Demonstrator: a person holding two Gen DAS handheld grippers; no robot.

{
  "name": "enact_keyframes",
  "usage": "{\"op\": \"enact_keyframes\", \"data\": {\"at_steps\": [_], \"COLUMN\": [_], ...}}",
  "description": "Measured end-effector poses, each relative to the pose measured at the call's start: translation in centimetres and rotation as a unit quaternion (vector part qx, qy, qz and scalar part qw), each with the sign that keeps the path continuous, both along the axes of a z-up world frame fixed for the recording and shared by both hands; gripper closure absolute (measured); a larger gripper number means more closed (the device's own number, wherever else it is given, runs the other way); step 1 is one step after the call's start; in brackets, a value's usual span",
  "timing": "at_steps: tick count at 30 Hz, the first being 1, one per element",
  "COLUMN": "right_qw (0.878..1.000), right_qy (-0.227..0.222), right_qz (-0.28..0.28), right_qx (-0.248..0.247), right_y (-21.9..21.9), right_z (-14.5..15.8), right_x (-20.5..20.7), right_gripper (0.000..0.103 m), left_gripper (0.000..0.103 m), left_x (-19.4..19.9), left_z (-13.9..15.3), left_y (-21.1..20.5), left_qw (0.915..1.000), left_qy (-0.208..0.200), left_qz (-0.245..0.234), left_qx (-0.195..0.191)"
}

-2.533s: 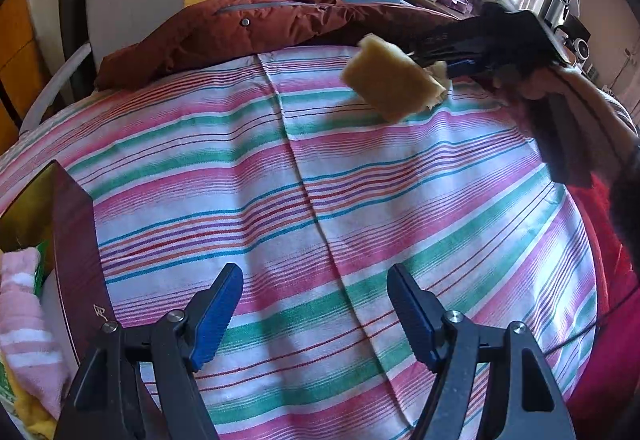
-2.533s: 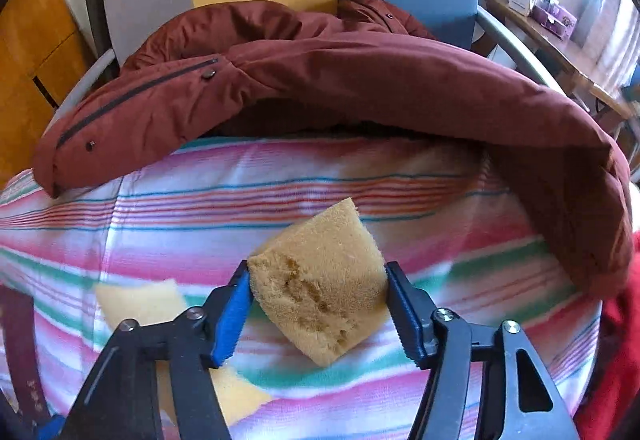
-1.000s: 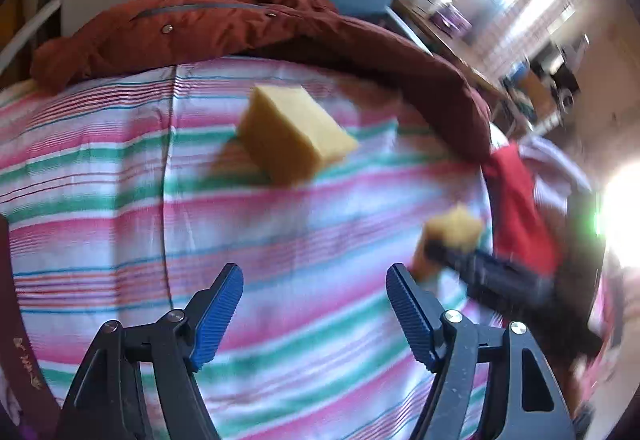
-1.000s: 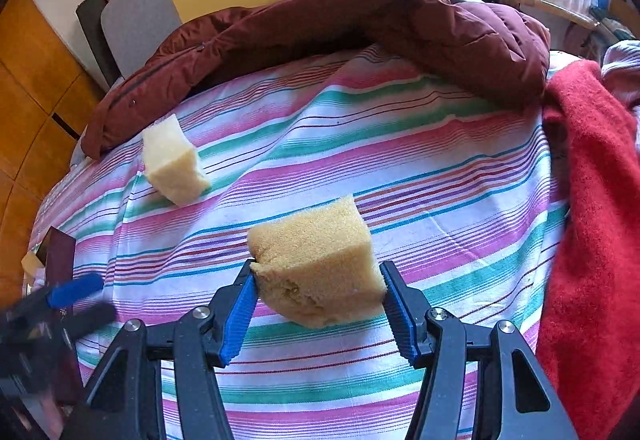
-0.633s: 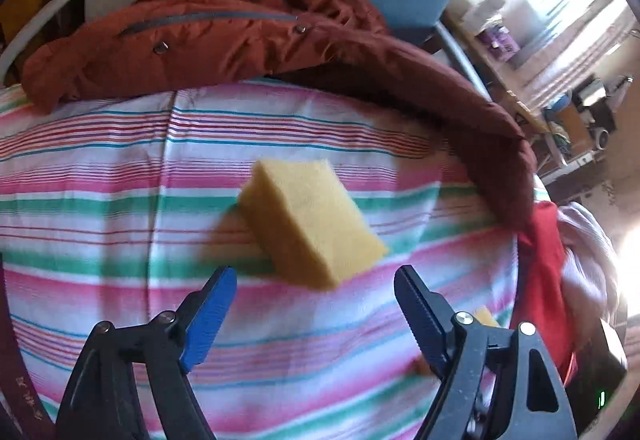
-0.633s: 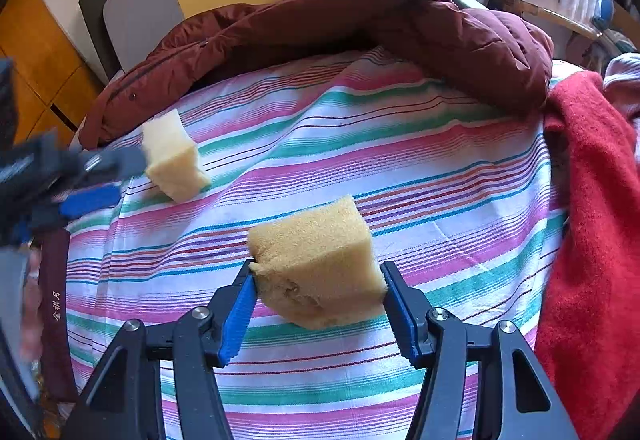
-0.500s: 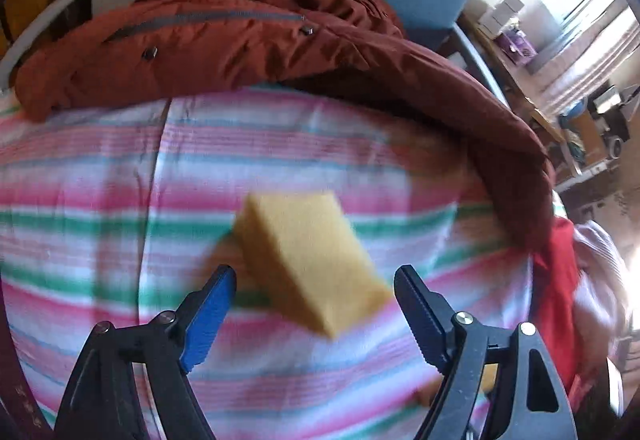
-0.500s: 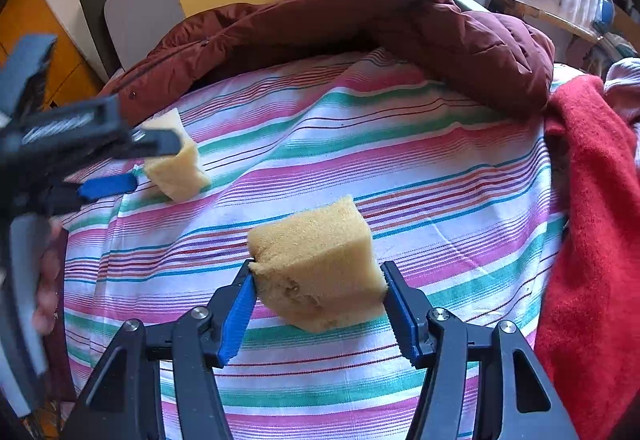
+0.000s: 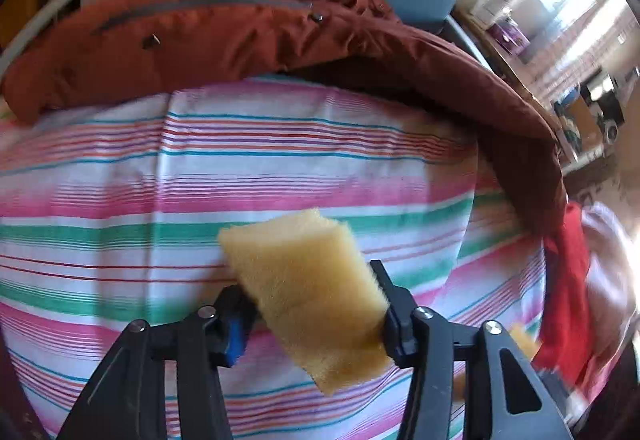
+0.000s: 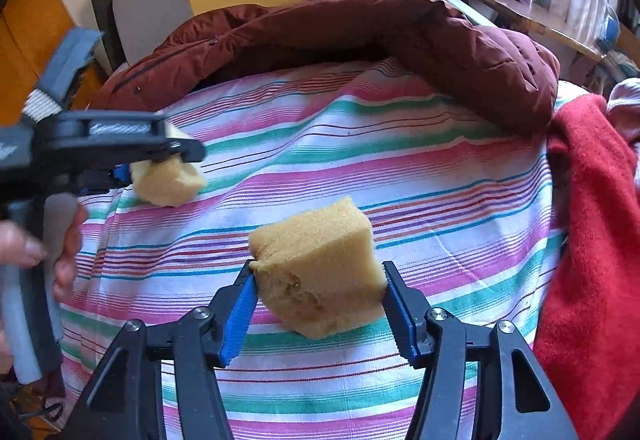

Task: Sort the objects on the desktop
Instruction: 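Grasp the last tan sponge with the left gripper while the right gripper holds its sponge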

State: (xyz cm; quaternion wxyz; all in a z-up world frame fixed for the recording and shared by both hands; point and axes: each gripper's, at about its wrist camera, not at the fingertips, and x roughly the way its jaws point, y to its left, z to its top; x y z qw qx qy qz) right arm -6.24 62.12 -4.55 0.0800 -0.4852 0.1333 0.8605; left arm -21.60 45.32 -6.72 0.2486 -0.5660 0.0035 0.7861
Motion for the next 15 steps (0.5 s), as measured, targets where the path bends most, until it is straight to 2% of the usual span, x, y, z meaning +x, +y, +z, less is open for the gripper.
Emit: {"op": "enact_keyframes", "data": {"at_steps": [7,15], "right_qw": [0.999,0.990], "right_qy": [0.028,0.034], "right_qz": [0.018,0.102], "right_qx": [-0.023,-0.095], "right_y": [-0.5,-3.3], "right_z": [0.7,0.2], "right_x": [0.4,-0.3], "right_gripper": [0.044,0.044], "left_gripper": [0.054,0.055], "left_x": [5.1,9.6], "left_z": [1.4,3.1], "left_y": [-4.3,-7.5], "left_qw": [0.9961,0.9909], "left_qy": [0.080,0.126], "left_qz": [-0.033,-0.047], "left_qx": [-0.018,-0.011]}}
